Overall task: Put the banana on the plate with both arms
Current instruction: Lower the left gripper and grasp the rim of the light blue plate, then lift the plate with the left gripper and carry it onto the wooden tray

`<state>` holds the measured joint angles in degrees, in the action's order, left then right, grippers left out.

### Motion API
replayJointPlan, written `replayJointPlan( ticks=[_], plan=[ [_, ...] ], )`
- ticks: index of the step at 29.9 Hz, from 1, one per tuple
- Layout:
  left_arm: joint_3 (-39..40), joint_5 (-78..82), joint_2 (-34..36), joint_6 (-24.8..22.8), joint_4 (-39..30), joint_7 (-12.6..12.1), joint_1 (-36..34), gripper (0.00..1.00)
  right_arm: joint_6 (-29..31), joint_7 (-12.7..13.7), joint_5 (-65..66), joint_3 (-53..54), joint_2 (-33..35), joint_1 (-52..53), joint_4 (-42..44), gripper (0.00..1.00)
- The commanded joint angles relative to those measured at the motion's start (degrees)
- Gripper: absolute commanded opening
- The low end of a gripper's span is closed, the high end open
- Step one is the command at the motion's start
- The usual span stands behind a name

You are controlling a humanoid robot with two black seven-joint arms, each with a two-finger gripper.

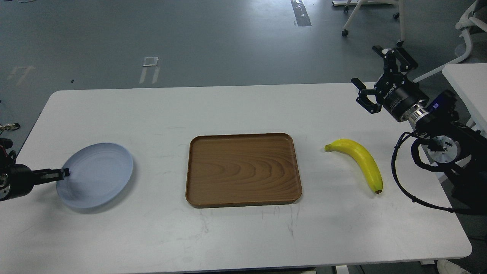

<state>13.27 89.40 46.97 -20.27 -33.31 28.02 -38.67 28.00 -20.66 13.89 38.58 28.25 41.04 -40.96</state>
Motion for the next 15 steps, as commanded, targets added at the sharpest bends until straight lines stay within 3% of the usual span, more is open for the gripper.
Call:
replayJointPlan(
  ticks=[1, 9, 12, 15],
  plan=[
    [0.09, -0.01, -0.3, 0.58, -0.09, -0.02, -0.44, 0.0, 0.0, 0.0, 0.0, 0.0, -0.03, 0.0, 0.0, 1.0],
    [0.18, -0.1, -0.04, 1.2, -1.41, -0.02, -2.55, 0.0, 0.0, 0.0, 0.0, 0.0, -0.03, 0.0, 0.0, 1.0],
    [0.09, -1.94, 0.32, -0.29, -3.69, -0.02, -5.27, 0.0, 0.0, 0.0, 0.0, 0.0, -0.03, 0.0, 0.0, 1.0],
    [0.09, -1.86, 1.02, -4.68, -6.67, -0.02, -8.44, 0.0, 0.0, 0.0, 0.0, 0.09, -0.03, 0.0, 0.0, 1.0]
  ],
)
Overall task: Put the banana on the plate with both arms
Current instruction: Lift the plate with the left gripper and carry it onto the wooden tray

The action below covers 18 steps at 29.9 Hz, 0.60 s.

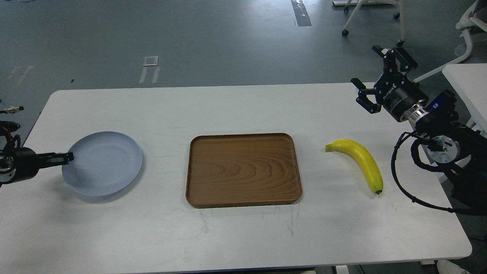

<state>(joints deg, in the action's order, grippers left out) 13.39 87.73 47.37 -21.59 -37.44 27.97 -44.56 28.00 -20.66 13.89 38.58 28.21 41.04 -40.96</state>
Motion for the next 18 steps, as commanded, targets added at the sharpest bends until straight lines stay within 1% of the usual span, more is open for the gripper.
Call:
replayJointPlan(
  ticks=[1, 4, 8, 10, 14, 16, 18],
  plan=[
    [0.06, -0.37, 1.49, -5.72, -4.98, 0.03, -4.11, 0.0, 0.0, 0.0, 0.0, 0.0, 0.0, 0.0, 0.0, 1.0],
    [0.06, -0.28, 1.77, -6.41, -10.44, 0.03, -7.46, 0.0, 0.0, 0.0, 0.0, 0.18, 0.0, 0.09, 0.0, 1.0],
    [0.06, -0.02, 1.41, -6.41, -15.46, 0.03, -10.27, 0.0, 0.0, 0.0, 0.0, 0.35, 0.0, 0.88, 0.0, 1.0],
    [-0.03, 0.5, -0.42, -6.41, -18.27, 0.03, -12.82, 0.0, 0.0, 0.0, 0.0, 0.35, 0.09, 2.54, 0.09, 1.0],
    [-0.21, 0.77, -5.43, -6.41, -18.81, 0.03, -14.93, 0.0, 0.0, 0.09, 0.0, 0.09, 0.09, 6.59, 0.44, 1.0],
    [-2.83, 2.52, -8.85, -6.41, -18.81, 0.03, -16.51, 0.0, 0.0, 0.18, 0.0, -0.35, 0.09, 10.27, 0.79, 1.0],
    [-4.59, 3.67, -10.62, -6.41, -18.81, 0.03, -17.4, 0.0, 0.0, 0.18, 0.09, -0.61, 0.09, 12.12, 0.88, 1.0]
  ],
)
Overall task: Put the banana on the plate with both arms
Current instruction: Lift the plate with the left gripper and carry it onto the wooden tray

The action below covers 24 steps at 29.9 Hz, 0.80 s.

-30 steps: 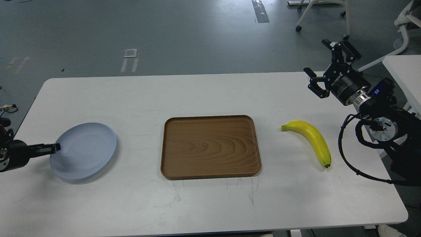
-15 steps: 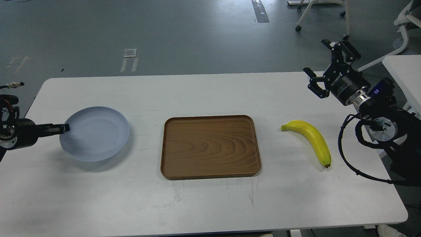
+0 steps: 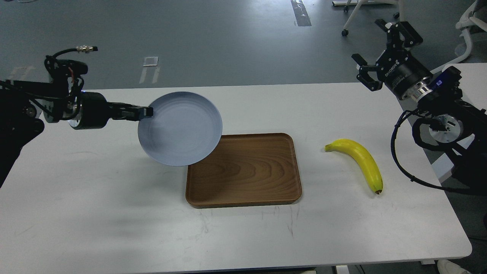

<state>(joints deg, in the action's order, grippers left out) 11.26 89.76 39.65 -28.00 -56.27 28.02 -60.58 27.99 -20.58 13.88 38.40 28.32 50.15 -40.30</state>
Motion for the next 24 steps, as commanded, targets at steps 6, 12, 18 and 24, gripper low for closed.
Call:
replayJointPlan(
  ticks=[6, 12, 18, 24],
  plan=[
    [-5.11, 2.7, -11.94, 0.0, 3.17, -0.02, -2.97, 0.0, 0.01, 0.19, 0.0, -2.89, -0.19, 9.7, 0.31, 1.0],
    [-5.55, 2.79, -19.77, 0.0, 9.93, -0.02, -2.97, 0.0, 0.01, 0.19, 0.0, -3.42, -0.19, 10.24, 0.22, 1.0],
    [-9.23, 2.52, -25.31, 0.0, 15.21, -0.02, -3.76, 0.0, 0.01, 0.19, 0.0, -3.42, 0.07, 9.62, 0.22, 1.0],
    [-9.59, 2.26, -31.29, 0.0, 23.38, -0.02, -3.76, 0.0, 0.01, 0.19, 0.0, -3.42, 0.25, 9.27, 0.22, 1.0]
  ],
)
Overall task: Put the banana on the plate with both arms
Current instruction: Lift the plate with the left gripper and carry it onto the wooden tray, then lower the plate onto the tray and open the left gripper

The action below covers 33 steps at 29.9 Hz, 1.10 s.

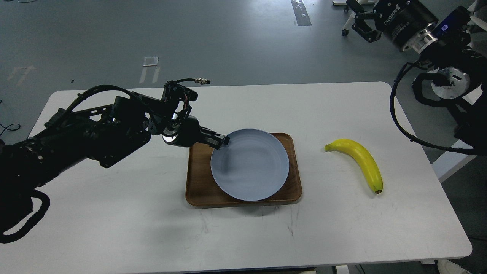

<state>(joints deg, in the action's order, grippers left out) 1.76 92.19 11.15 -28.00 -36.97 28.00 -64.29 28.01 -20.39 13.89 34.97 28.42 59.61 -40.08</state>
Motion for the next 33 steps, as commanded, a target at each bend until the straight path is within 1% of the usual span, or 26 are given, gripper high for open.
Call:
replayJointPlan(
  ticks=[1, 6, 8, 11, 33],
  plan=[
    [-0.09, -0.17, -3.15, 0.0, 4.71, 0.0, -0.04, 0.0, -0.01, 0.0, 0.0, 0.01, 0.41, -0.29, 0.0, 1.0],
    [-0.17, -0.43, -4.38, 0.0, 7.17, 0.0, 0.4, 0.0, -0.01, 0.0, 0.0, 0.01, 0.67, -0.81, -0.09, 1.0],
    [-0.17, -0.69, -5.87, 0.0, 9.71, 0.0, 0.4, 0.0, -0.01, -0.09, 0.0, 0.01, 0.67, -1.08, -0.09, 1.0],
    [-0.17, -0.69, -6.41, 0.0, 11.39, 0.0, 0.57, 0.0, -0.01, -0.09, 0.0, 0.01, 0.67, -1.17, -0.09, 1.0],
    [-1.32, -0.87, -6.41, 0.0, 11.57, 0.0, 1.8, 0.0, -0.01, -0.09, 0.0, 0.01, 1.11, -2.66, -0.35, 1.0]
  ],
)
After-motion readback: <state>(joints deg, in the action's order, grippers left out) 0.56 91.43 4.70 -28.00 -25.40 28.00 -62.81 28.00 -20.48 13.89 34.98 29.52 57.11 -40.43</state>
